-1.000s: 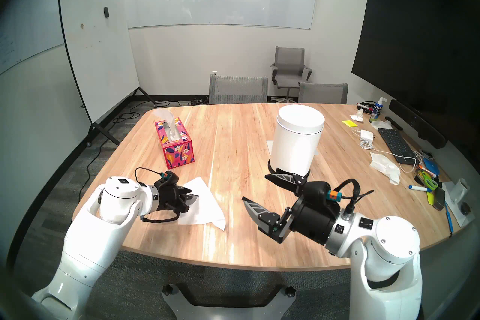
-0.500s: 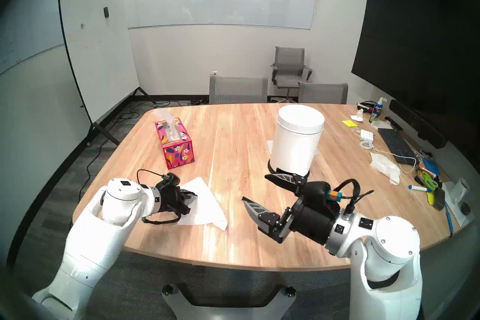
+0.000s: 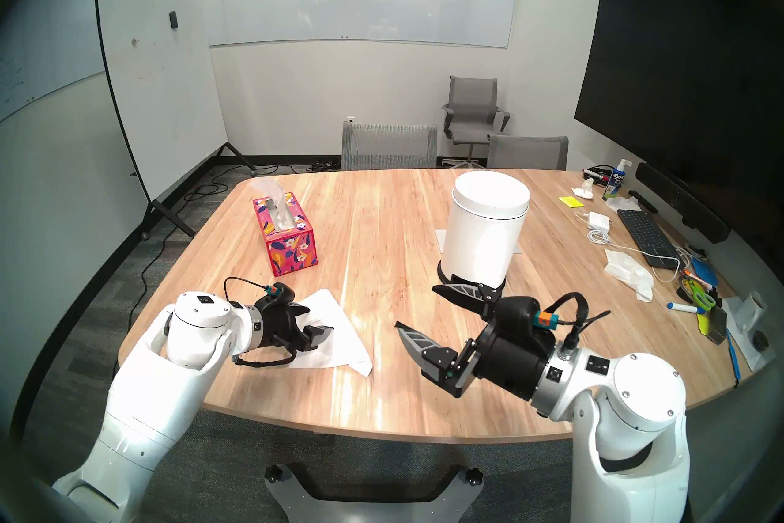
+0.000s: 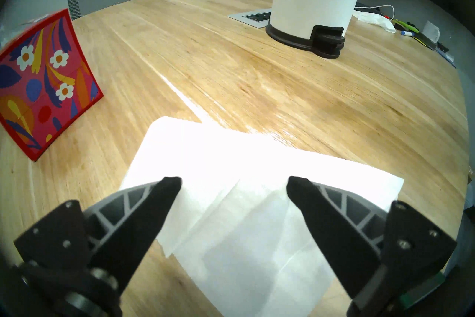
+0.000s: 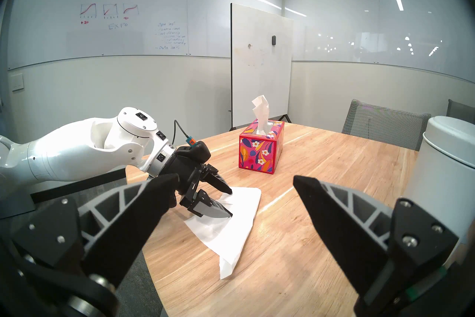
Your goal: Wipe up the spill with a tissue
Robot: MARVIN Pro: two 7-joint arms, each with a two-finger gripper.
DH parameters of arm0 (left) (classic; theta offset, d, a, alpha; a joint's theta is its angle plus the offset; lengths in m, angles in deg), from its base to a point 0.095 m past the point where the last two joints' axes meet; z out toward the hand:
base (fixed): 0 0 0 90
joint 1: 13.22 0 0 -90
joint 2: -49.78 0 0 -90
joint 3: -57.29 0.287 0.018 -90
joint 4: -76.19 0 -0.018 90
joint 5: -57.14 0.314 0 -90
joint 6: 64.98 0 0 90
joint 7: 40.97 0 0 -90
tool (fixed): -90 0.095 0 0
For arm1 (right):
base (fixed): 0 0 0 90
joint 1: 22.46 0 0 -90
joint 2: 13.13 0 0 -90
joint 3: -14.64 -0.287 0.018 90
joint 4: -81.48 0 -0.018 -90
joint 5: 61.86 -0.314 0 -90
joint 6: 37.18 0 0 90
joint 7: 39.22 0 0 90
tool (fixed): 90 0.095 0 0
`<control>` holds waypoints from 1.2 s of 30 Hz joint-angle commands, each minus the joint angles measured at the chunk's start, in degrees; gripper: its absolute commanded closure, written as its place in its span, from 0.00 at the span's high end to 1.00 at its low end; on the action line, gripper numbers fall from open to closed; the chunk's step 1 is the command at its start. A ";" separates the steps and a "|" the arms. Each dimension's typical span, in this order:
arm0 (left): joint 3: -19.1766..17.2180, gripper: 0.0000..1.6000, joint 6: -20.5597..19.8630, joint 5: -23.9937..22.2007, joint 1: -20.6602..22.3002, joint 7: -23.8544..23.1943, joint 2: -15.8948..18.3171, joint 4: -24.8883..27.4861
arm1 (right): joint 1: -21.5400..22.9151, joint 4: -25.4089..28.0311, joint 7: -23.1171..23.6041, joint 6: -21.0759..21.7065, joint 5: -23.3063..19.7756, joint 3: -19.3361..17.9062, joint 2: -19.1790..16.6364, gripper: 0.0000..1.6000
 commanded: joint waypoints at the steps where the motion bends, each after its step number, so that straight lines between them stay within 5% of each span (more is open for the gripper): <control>1: 0.19 0.87 0.65 0.22 -0.24 0.07 0.12 0.71 | 0.14 0.95 0.11 0.04 -0.14 -0.13 -0.06 1.00; 18: 1.06 0.78 2.46 1.55 -0.99 0.97 -0.02 -0.64 | 0.14 0.95 0.11 0.04 -0.14 -0.13 -0.06 1.00; 19: 1.09 0.75 2.53 1.62 -0.99 1.00 -0.05 -0.70 | 0.14 0.95 0.11 0.04 -0.14 -0.13 -0.06 1.00; 21: 1.13 0.49 2.61 1.73 -0.99 1.04 -0.11 -0.75 | 0.14 0.95 0.11 0.04 -0.14 -0.13 -0.06 1.00; 26: 1.29 0.31 2.71 1.99 -0.97 1.11 -0.15 -0.75 | 0.14 0.95 0.11 0.03 -0.14 -0.13 -0.06 1.00; 31: 1.42 0.01 2.82 2.07 -0.88 1.17 -0.20 -0.90 | 0.14 0.95 0.11 0.03 -0.14 -0.13 -0.05 1.00; 36: 1.48 0.00 3.17 2.16 -0.92 1.33 -0.22 -0.98 | 0.14 0.95 0.11 0.03 -0.14 -0.13 -0.05 1.00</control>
